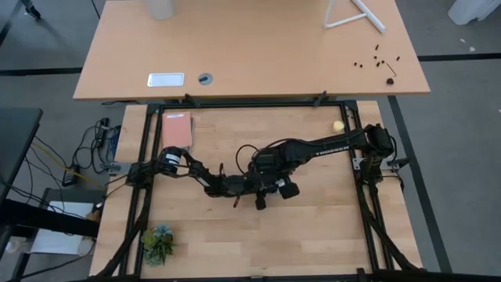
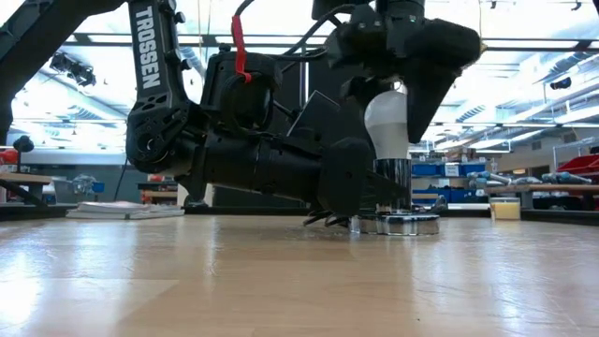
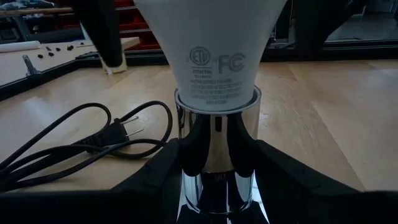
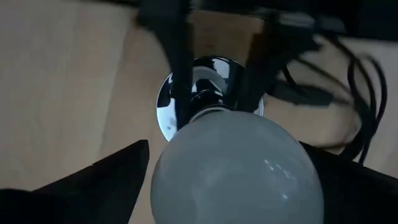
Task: Screw lightbulb
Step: Remove the lightbulb from the socket
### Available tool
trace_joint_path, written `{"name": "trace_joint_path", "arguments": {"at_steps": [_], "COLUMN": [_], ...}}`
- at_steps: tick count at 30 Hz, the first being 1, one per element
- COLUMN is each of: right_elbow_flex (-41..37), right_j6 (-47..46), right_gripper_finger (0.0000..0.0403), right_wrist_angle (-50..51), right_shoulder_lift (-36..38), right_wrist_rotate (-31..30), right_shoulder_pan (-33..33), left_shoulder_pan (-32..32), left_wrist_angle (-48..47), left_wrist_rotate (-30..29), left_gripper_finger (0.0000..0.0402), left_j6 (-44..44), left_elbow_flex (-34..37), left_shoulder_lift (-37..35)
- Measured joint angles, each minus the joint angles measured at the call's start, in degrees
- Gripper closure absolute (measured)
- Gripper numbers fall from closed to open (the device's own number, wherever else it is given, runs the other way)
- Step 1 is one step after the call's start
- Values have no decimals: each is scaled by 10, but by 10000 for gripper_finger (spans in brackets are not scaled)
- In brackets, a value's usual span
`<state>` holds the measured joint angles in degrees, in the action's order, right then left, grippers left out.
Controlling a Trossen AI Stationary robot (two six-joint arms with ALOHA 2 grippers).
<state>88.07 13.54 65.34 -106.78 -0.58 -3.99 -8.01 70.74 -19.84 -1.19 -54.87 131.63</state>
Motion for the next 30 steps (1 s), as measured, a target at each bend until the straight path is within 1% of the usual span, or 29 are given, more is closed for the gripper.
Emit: {"name": "trace_joint_path", "arguments": {"at_steps": [3, 9, 11, 12, 19, 26, 30], "right_elbow_flex": [0, 0, 0, 0, 0, 0, 0], "right_j6": [-122, -438, -512, -533, -617, -614, -600], "right_gripper_finger": [22, 27, 27, 27, 28, 29, 30], "right_wrist_angle": [1, -2, -1, -4, -33, -38, -21], "right_shoulder_lift": [0, 0, 0, 0, 0, 0, 0], "right_wrist_rotate": [4, 4, 2, 1, 0, 0, 2], "right_shoulder_pan": [0, 0, 0, 0, -1, -1, -2], "left_shoulder_pan": [0, 0, 0, 0, 0, 0, 0], "left_wrist_angle": [0, -1, -1, -1, -1, -3, -3], "left_wrist_rotate": [0, 0, -1, -1, -2, -3, -3], "left_gripper_finger": [231, 231, 231, 231, 231, 231, 231], "left_j6": [0, 3, 3, 3, 3, 4, 4], "left_elbow_flex": [0, 0, 0, 0, 0, 0, 0], "left_shoulder_lift": [0, 0, 0, 0, 0, 0, 0]}}
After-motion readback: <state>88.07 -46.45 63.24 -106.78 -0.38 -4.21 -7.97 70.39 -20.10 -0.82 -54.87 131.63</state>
